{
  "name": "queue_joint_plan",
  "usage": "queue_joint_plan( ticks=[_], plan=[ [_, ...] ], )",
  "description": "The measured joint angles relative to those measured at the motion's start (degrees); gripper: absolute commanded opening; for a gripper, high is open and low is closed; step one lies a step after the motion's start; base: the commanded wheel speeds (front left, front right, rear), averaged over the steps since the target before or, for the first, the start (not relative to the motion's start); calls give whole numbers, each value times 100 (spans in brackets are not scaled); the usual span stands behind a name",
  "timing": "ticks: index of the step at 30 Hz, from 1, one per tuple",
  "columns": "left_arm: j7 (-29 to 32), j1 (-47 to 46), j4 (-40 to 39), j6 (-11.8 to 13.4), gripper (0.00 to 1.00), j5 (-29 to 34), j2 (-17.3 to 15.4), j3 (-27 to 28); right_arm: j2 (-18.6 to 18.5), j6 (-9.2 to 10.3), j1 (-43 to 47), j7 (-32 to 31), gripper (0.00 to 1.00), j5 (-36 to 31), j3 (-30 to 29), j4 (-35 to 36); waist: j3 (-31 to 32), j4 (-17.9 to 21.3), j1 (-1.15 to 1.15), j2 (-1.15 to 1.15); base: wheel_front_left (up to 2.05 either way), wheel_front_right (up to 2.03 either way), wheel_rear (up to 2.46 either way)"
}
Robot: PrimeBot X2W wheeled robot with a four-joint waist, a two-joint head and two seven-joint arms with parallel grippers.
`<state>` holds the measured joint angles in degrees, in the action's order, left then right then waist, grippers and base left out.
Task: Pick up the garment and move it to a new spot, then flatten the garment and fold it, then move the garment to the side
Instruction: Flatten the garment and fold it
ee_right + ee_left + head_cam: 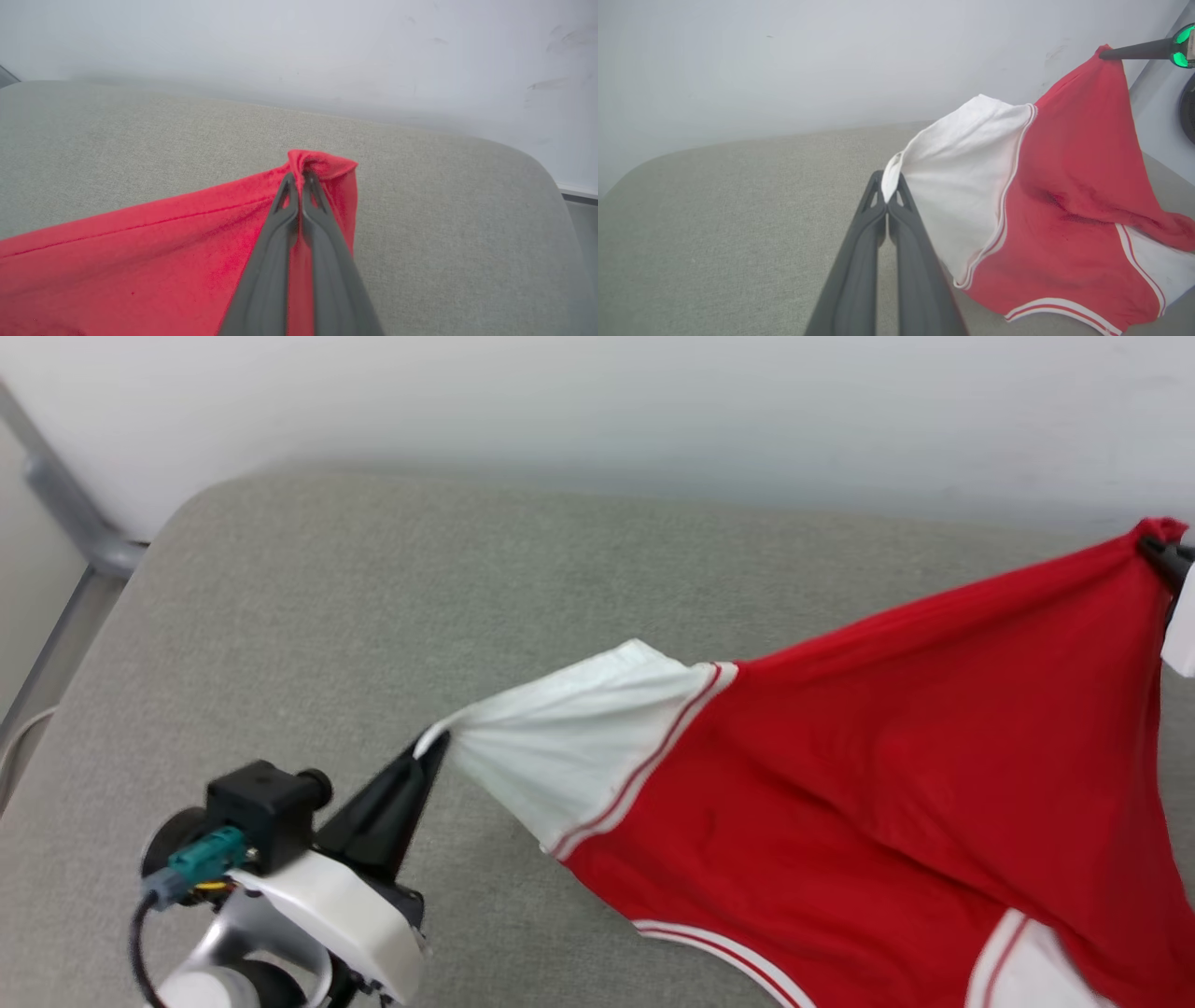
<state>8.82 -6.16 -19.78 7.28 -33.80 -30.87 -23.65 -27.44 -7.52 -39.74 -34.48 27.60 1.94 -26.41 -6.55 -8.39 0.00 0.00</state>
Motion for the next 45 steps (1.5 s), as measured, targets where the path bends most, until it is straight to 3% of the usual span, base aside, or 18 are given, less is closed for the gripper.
queue_joint_plan(
  ticks=[8, 18, 30, 37, 45],
  plan=[
    [-103, -533, -410, 178, 0, 33, -210, 611, -13, 0, -2, -144, 0, 181, -167, 1062, 385, 448, 0, 0, 0, 0, 0],
    [-305, -1489, -600, 361, 0, 137, -463, 1396, 410, 0, 27, -590, 0, 220, -534, 2458, 606, 850, 0, 0, 0, 0, 0],
    [-523, -2598, -577, 532, 0, 441, -742, 1934, 921, -1, 98, -748, 0, 133, -916, 3312, 432, 1008, 0, 0, 0, 0, 0],
    [-355, -3260, -358, 267, 0, 538, -1110, 1936, 1111, -2, -155, -671, 0, -66, -1087, 3518, 28, 1036, 0, 0, 0, 0, 0],
    [-131, -4756, 364, -330, 0, 634, -1512, 1671, 999, -2, -1152, -421, 0, -545, -1035, 3331, -814, 1034, -1, 0, 0, 0, 0]
  ],
)
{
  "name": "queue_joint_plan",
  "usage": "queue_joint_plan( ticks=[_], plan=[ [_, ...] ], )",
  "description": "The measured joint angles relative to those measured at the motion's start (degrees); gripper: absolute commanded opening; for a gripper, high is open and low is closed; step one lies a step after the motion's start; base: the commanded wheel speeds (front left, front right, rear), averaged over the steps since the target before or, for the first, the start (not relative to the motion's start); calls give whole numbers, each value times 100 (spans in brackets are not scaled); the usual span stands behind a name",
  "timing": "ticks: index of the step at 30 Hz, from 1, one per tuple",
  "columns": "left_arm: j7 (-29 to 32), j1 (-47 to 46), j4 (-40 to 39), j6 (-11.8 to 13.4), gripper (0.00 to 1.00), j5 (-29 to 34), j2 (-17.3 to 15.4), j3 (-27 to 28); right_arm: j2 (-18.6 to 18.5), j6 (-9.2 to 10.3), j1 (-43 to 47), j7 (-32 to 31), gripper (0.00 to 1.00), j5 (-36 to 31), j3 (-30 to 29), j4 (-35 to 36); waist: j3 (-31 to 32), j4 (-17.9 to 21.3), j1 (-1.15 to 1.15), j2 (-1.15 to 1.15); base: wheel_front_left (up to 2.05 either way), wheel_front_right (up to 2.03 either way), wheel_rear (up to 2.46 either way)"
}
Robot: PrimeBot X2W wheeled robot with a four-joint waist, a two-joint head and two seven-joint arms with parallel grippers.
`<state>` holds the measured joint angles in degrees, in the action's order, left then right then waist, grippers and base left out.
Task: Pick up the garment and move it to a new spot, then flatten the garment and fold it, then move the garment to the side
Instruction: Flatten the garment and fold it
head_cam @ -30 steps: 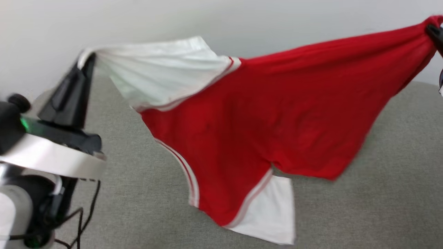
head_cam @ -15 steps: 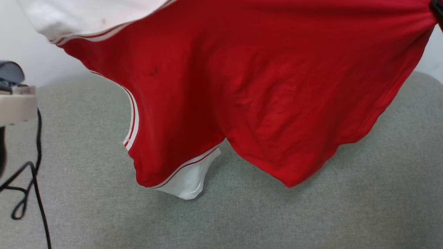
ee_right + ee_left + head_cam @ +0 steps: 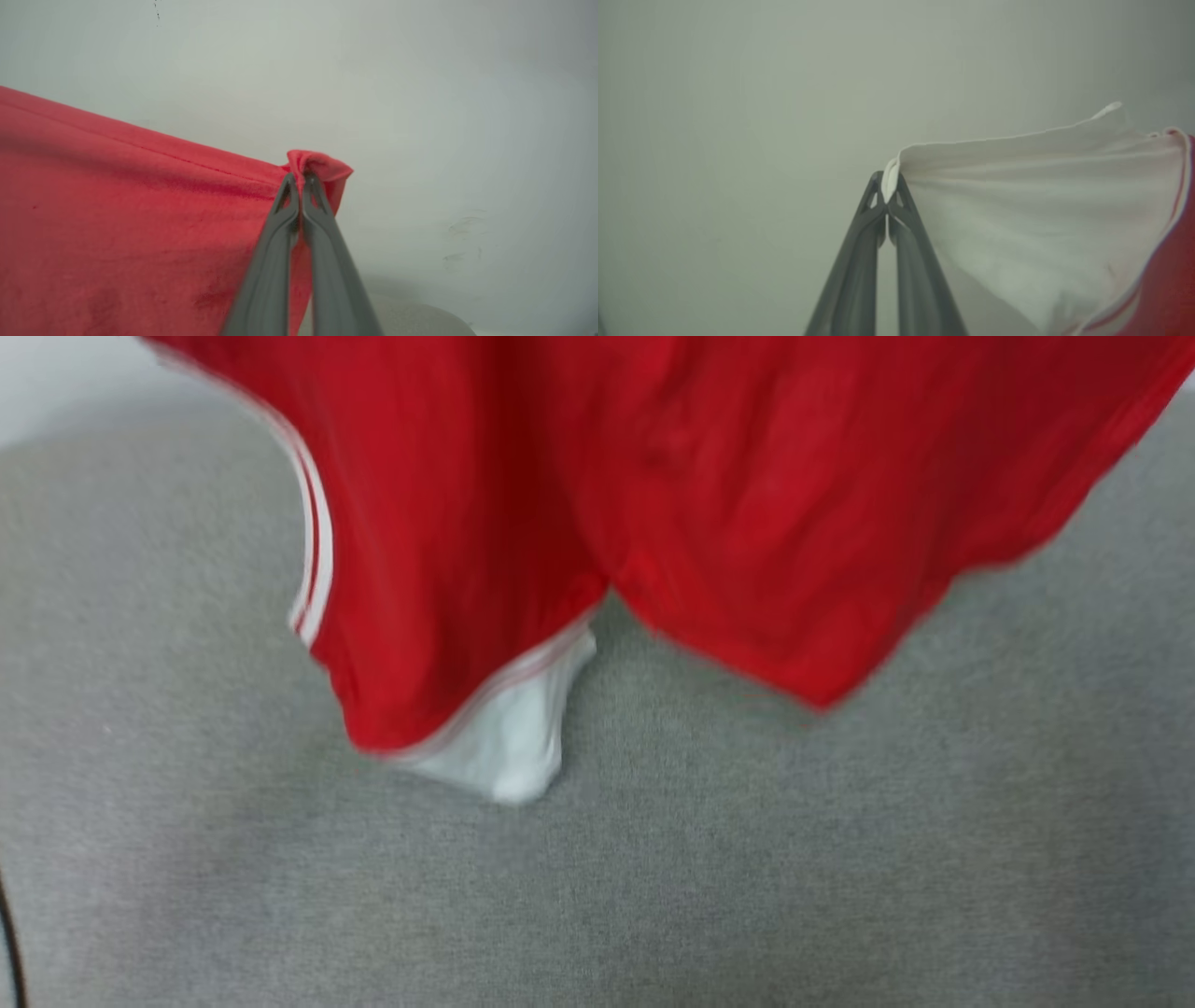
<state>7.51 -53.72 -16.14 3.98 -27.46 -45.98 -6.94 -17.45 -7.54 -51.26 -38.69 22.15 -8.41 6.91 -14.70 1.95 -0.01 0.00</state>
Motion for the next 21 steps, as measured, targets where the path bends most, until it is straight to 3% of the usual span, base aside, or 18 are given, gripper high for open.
queue_joint_plan(
  ticks=[6, 10, 16, 21],
  plan=[
    [54, -1504, 1060, -569, 0, 274, -41, -479, -77, -1, -1170, 457, 0, -355, -20, -737, -824, -45, 0, 0, 0, 0, 0],
    [-151, -2803, 1973, -809, 0, 637, 168, -816, -73, -2, -2189, 950, 0, -767, -16, -1457, -1377, -89, -1, 0, 0, 0, 0],
    [-1070, -4608, 3630, -893, 0, 1198, 671, -1113, 182, -5, -3662, 2098, 0, -1527, -233, -2717, -2127, -168, -2, 0, 0, 0, 0],
    [-2012, -5353, 4695, -821, 0, 1468, 1053, -1238, 393, -11, -4251, 2991, 0, -2038, -522, -3554, -2548, -265, -1, 0, 0, 0, 0]
  ],
)
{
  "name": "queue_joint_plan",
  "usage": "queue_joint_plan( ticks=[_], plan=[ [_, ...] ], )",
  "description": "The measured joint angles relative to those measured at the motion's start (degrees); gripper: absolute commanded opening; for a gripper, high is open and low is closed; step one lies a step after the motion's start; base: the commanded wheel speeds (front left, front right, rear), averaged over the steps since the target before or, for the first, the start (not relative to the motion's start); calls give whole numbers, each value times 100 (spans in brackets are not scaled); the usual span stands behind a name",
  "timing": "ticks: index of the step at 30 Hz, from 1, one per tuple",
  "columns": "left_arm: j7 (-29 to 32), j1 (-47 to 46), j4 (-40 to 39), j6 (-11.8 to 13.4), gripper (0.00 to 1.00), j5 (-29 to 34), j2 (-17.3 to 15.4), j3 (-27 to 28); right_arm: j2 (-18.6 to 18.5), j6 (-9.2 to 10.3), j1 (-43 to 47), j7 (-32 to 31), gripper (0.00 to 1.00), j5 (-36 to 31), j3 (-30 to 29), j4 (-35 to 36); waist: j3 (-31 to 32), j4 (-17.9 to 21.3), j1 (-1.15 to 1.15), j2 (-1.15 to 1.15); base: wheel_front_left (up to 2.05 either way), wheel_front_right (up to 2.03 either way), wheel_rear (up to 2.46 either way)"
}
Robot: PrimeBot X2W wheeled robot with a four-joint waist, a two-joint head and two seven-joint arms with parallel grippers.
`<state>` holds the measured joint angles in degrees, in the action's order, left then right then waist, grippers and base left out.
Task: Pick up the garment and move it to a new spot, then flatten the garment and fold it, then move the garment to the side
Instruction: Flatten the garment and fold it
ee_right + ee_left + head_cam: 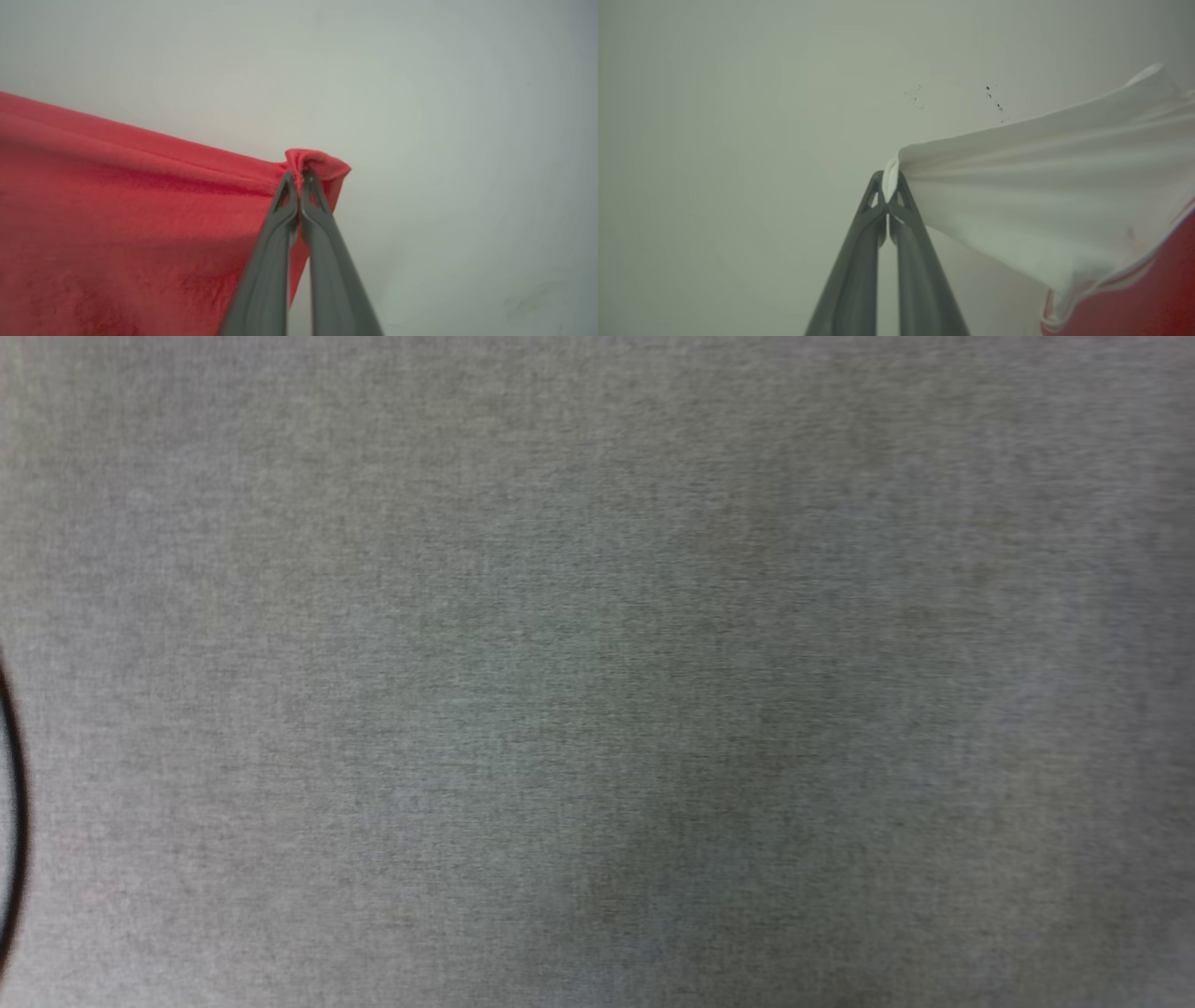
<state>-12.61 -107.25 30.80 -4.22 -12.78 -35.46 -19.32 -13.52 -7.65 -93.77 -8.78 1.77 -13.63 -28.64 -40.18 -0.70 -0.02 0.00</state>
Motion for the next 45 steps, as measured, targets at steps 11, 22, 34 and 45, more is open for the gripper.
queue_joint_plan(
  ticks=[11, 22, 34, 45],
  plan=[
    [-231, 1300, 45, -64, 0, -60, 686, -64, 103, 10, 670, 887, 0, -80, 141, -1162, -101, -322, 1, 0, 0, 0, 0],
    [-245, 4400, -842, -26, 0, -146, 1209, 162, 142, 11, 2409, 1458, 0, 493, 543, -1707, 610, -336, 2, 0, 0, 0, 0],
    [-246, 7219, -889, 55, 0, -230, 1415, 268, 151, 11, 4275, 1477, 0, 1591, 1116, -2225, 1841, -257, 4, 1, 0, 0, 0],
    [-157, 9191, -795, 103, 0, -442, 1360, 132, 200, 12, 5705, 1104, 0, 2635, 1833, -2387, 3009, -261, 4, 1, 0, 0, 0]
  ],
)
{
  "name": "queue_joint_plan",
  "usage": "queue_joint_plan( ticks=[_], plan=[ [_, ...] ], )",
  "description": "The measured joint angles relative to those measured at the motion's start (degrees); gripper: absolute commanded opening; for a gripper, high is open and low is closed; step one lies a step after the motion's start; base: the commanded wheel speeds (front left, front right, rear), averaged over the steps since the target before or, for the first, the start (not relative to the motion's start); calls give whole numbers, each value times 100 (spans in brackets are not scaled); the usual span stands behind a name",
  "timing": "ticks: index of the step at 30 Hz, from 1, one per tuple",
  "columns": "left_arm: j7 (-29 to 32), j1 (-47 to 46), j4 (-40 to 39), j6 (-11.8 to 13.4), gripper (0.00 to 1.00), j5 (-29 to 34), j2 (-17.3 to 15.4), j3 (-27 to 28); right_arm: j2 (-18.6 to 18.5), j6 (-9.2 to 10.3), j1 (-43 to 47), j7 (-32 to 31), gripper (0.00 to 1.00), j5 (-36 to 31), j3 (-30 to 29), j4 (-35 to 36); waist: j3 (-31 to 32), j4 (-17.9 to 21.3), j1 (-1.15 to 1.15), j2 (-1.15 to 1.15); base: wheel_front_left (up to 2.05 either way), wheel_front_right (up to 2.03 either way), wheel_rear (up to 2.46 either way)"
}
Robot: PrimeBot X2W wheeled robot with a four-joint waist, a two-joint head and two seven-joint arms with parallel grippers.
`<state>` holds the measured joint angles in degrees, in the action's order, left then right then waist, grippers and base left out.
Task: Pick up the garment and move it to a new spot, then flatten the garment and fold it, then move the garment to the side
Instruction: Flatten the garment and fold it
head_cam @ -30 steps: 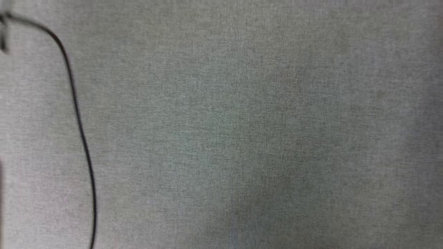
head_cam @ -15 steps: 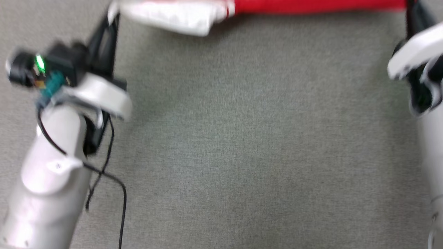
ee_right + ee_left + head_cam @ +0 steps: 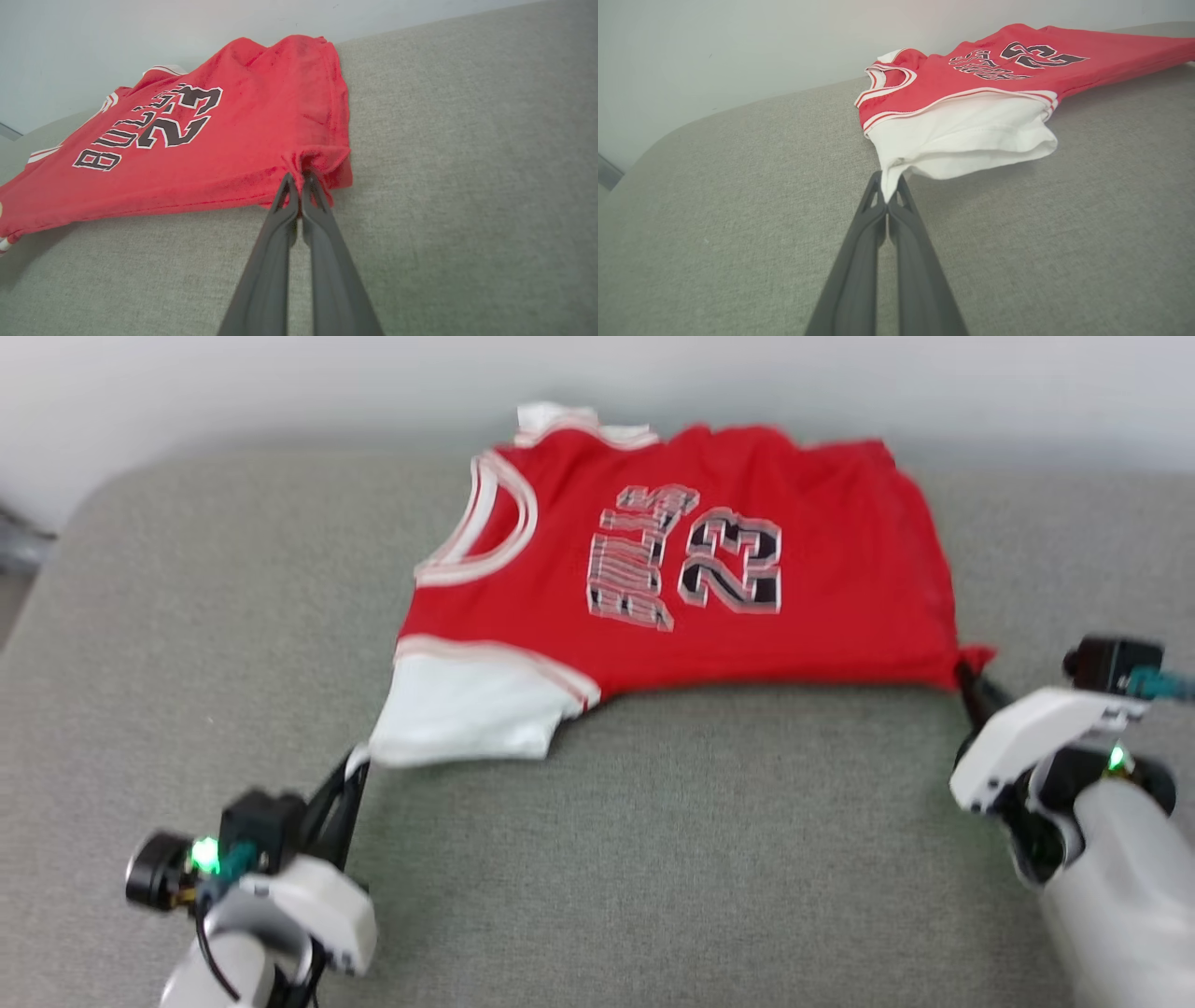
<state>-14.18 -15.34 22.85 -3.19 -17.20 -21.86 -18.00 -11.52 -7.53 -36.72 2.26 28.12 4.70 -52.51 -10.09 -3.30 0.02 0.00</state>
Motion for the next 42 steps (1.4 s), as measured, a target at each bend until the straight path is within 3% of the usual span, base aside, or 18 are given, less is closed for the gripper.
queue_joint_plan(
  ticks=[6, 12, 23, 34, 42],
  plan=[
    [296, 815, -401, 66, 0, -188, -146, -14, -130, -1, 672, -138, 0, 536, 286, 153, 535, -38, 0, 0, 0, 0, 0],
    [787, 1683, -1044, -58, 0, -377, -397, -190, -360, -1, 1417, -447, 0, 1012, 580, 424, 995, -82, -1, 0, 0, 0, 0],
    [1539, 2991, -2495, -105, 0, -853, -910, -230, -1073, 1, 2739, -1558, 0, 1836, 1037, 1978, 1430, -72, -2, 0, 0, 0, 0],
    [1827, 3839, -3528, -116, 0, -1193, -1336, -148, -1521, 2, 4021, -2653, 0, 2128, 632, 3575, 1498, -10, -2, 0, 0, 0, 0],
    [1694, 3357, -3732, -36, 0, -1032, -1430, 41, -1336, 1, 4136, -3278, 0, 1863, -43, 4503, 1336, 85, -2, 0, 0, 0, 0]
  ],
)
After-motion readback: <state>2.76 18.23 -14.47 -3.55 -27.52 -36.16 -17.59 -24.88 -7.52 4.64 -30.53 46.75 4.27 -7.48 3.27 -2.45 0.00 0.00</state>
